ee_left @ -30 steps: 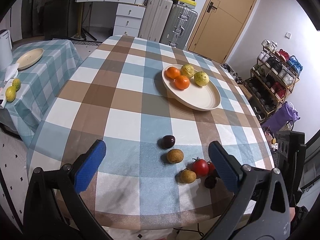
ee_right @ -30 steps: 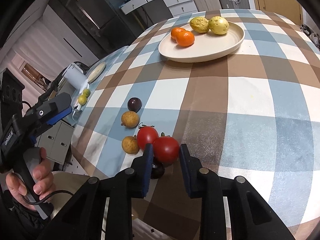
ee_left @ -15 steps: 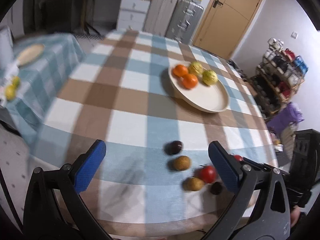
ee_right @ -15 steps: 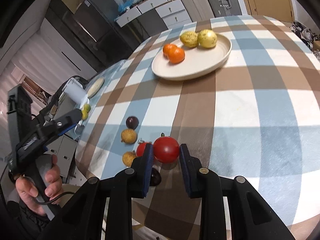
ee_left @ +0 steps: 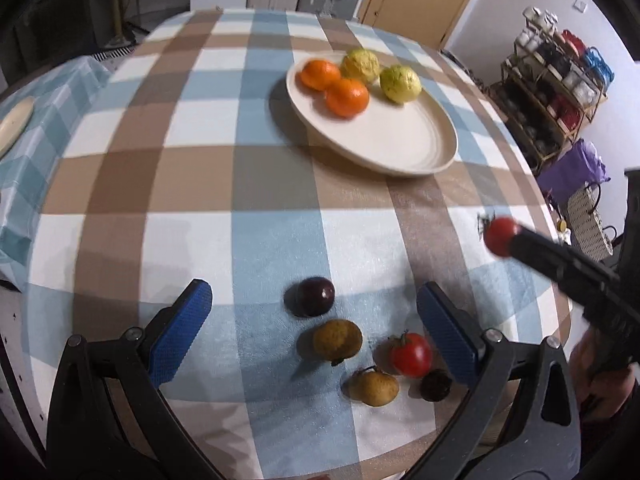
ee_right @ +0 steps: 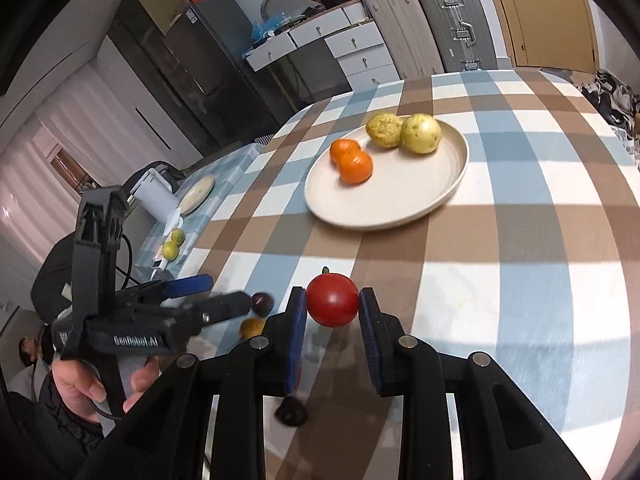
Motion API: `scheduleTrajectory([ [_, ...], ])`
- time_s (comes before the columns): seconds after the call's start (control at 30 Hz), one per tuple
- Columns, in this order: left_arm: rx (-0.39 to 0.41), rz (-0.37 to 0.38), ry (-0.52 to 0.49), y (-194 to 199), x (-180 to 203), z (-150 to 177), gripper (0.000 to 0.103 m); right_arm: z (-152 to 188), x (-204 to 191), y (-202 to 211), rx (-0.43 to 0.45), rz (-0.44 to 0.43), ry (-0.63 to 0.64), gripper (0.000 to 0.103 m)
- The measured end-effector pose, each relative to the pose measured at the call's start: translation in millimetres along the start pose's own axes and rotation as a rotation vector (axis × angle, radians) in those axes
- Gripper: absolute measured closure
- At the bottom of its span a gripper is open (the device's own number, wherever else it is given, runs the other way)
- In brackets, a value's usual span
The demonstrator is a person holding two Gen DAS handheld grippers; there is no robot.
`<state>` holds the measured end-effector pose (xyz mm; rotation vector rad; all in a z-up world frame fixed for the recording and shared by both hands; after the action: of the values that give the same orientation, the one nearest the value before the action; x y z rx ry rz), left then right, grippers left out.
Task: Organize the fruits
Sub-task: 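Close the right gripper on a red tomato and lift it, then grasp a dark purple plum with the left gripper while the right gripper holds the tomato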
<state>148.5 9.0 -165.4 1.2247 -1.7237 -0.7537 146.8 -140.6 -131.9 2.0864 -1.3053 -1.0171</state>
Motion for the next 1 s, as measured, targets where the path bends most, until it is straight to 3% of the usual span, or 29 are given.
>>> scheduleTrajectory([
  [0.07, -0.016, 0.008, -0.001, -4.9, 0.2, 0.5, 0.001, -3.2, 5.7, -3.6, 0.001, 0.004, -0.004, 0.076],
  [0.2, -0.028, -0.046, -0.022, -9.2, -1.4, 3.6, 0.002, -3.3, 15.1, -11.7, -0.024, -0.003, -0.043, 0.076],
  [0.27, -0.034, -0.029, -0.014, -10.8, -2.2, 3.9, 0.005, -3.5, 16.6, -12.1, -0.025, 0.002, -0.048, 0.076],
  [0.43, -0.063, 0.010, 0.000, -17.7, -1.8, 6.0, 0.027, -4.3, 18.1, -8.3, -0.012, -0.006, -0.067, 0.076],
  [0.63, -0.067, 0.052, 0.029, -19.3, -4.6, 5.2, 0.061, -1.2, 22.3, -6.7, -0.017, 0.018, -0.081, 0.076],
  [0.73, -0.075, 0.055, 0.023, -21.3, -4.1, 5.9, 0.071, -1.0, 23.7, -4.9, -0.013, 0.015, -0.089, 0.076],
  [0.77, -0.077, 0.057, 0.023, -21.6, -4.0, 5.8, 0.081, -0.7, 23.7, -4.8, -0.014, 0.014, -0.090, 0.076],
  [1.0, -0.037, 0.065, 0.006, -13.4, -0.2, 2.2, 0.081, 0.6, 21.8, -2.7, -0.011, 0.011, -0.085, 0.076],
])
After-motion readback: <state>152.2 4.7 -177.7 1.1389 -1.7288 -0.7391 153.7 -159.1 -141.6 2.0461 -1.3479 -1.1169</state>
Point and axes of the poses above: each gripper's, at about its wrist camera, not at the fingertips, and y roughly against the way its jaws point, x to its right, z to its underside, the point moved 6 cm from there along -y, roughly the way its jaws point, and after that the axes turned 6 degrees about z, right-handed, at the moved point
